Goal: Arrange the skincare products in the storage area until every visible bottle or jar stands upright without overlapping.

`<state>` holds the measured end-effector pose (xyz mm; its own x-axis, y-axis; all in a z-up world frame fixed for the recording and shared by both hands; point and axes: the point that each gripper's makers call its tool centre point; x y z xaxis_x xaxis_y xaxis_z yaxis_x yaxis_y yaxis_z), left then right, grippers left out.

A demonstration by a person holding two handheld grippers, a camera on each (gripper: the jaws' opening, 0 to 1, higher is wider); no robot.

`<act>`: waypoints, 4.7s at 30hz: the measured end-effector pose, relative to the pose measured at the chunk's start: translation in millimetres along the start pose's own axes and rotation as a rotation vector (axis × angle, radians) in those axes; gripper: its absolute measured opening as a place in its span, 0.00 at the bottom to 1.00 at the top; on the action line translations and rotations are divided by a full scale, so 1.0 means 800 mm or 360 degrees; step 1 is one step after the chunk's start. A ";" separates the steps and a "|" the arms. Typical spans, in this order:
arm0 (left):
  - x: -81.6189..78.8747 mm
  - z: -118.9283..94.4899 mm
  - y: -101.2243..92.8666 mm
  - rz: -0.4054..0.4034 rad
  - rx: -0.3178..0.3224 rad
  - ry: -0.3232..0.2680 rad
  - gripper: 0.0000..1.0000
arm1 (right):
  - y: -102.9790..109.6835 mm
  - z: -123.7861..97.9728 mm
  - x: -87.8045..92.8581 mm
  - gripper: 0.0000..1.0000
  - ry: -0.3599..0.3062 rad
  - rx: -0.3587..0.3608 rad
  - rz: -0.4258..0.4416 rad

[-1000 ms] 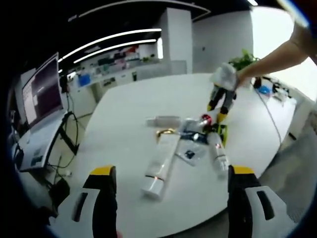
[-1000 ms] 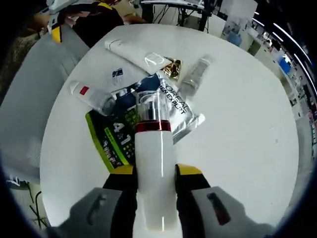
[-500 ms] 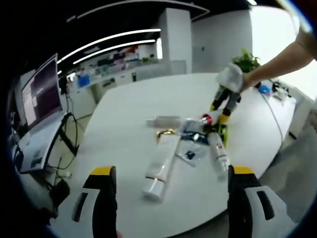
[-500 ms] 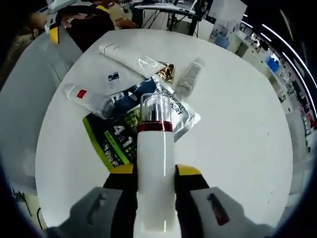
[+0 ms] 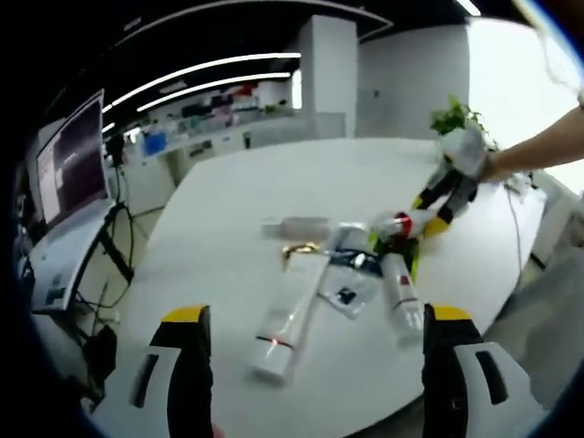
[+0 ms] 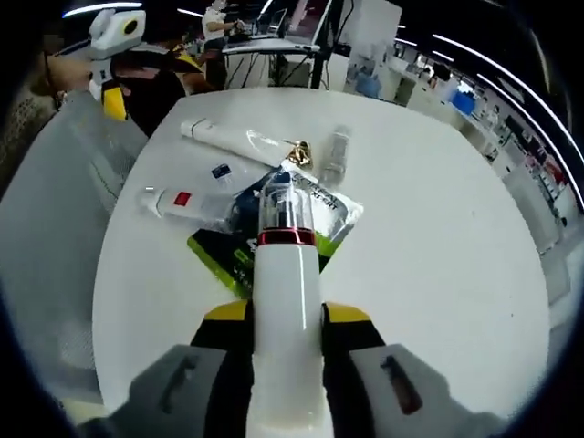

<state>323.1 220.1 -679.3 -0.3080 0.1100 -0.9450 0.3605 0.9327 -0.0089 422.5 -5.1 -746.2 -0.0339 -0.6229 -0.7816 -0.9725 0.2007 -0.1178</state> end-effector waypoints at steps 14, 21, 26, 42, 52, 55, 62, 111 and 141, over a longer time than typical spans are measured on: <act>-0.059 0.017 -0.082 -0.0204 0.0317 -0.0167 0.94 | 0.074 -0.057 -0.052 0.27 -0.0497 0.0271 0.0464; -0.084 0.015 -0.134 -0.0366 0.0585 -0.0175 0.91 | 0.091 -0.080 -0.090 0.27 -0.0745 0.0372 0.0607; -0.120 0.010 -0.161 -0.0566 0.0724 -0.0233 0.89 | 0.102 -0.106 -0.139 0.27 -0.1022 0.0415 0.0743; -0.204 -0.008 -0.212 -0.0835 0.1158 -0.0405 0.61 | 0.143 -0.150 -0.236 0.27 -0.1655 0.0210 0.1107; -0.225 -0.027 -0.236 -0.0757 0.1326 -0.0414 0.30 | 0.157 -0.168 -0.252 0.27 -0.1818 0.0094 0.1179; -0.231 -0.029 -0.247 -0.0637 0.1373 -0.0408 0.29 | 0.160 -0.170 -0.252 0.28 -0.1797 0.0063 0.1144; -0.234 -0.010 -0.258 -0.0459 0.1301 -0.0310 0.28 | 0.138 -0.170 -0.237 0.32 -0.1546 0.0273 0.0987; -0.108 0.192 -0.333 0.0374 0.1206 -0.0180 0.28 | -0.005 -0.102 -0.009 0.35 -0.0662 0.1198 0.0653; -0.105 0.266 -0.330 0.0425 0.1218 -0.0232 0.29 | -0.069 -0.088 0.026 0.35 -0.0639 0.1174 0.0597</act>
<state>440.9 -108.1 -667.2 -0.0282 0.2002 -0.9793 0.9220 0.3836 0.0519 459.1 -82.1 -712.8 -0.1009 -0.1381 -0.9853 -0.5157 0.8541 -0.0669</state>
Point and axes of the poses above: the point that each gripper's makers call its tool centre point, and the gripper's own axes: z roughly forward along the fingers, y roughly to its left, x roughly out of its underside, and after that the axes turned 13 degrees about -y, right-handed
